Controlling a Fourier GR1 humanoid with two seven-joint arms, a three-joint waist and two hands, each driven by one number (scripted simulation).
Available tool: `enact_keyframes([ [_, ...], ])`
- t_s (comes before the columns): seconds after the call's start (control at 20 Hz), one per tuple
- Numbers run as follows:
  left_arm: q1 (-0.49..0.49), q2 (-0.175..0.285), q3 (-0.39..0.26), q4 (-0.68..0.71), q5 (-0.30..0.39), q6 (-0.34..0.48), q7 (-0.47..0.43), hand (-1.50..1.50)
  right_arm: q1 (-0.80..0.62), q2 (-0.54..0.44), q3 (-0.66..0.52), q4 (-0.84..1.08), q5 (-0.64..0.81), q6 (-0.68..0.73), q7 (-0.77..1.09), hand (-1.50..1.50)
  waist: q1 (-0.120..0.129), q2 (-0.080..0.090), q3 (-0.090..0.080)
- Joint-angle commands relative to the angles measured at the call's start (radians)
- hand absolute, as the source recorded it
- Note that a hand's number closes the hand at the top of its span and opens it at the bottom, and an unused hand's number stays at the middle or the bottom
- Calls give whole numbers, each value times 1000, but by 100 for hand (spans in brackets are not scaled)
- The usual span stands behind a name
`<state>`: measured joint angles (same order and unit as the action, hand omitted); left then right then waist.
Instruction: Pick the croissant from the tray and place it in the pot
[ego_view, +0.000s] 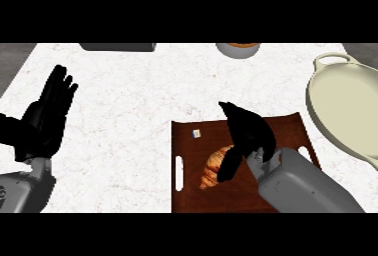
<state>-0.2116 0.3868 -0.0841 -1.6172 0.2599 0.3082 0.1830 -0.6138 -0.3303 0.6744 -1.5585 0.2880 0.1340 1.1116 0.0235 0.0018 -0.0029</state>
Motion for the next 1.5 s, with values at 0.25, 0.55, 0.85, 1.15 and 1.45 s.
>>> enact_keyframes([
  [0.25, 4, -6, 22, -19, -15, 3, 18, 0, -68, 189, 23, 193, -11, 76, 197, -150, -16, -3, 2],
  [0.55, 39, -11, 50, -7, -8, -24, -8, 0, -35, 217, 23, 217, 25, 87, 209, -150, -20, -4, 2],
  [0.85, 32, -21, 33, -10, -33, -23, -3, 0, -29, 248, 52, 284, 78, 89, 272, -150, -23, -5, 2],
  [1.15, 11, -49, 44, 13, -41, -26, 8, 0, -8, 250, 9, 309, 117, 107, 186, -150, -25, -3, 3],
  [1.45, -10, -53, 54, -1, -62, -29, 19, 0, 52, 272, 22, 393, 191, 76, 110, -150, -22, -3, 3],
])
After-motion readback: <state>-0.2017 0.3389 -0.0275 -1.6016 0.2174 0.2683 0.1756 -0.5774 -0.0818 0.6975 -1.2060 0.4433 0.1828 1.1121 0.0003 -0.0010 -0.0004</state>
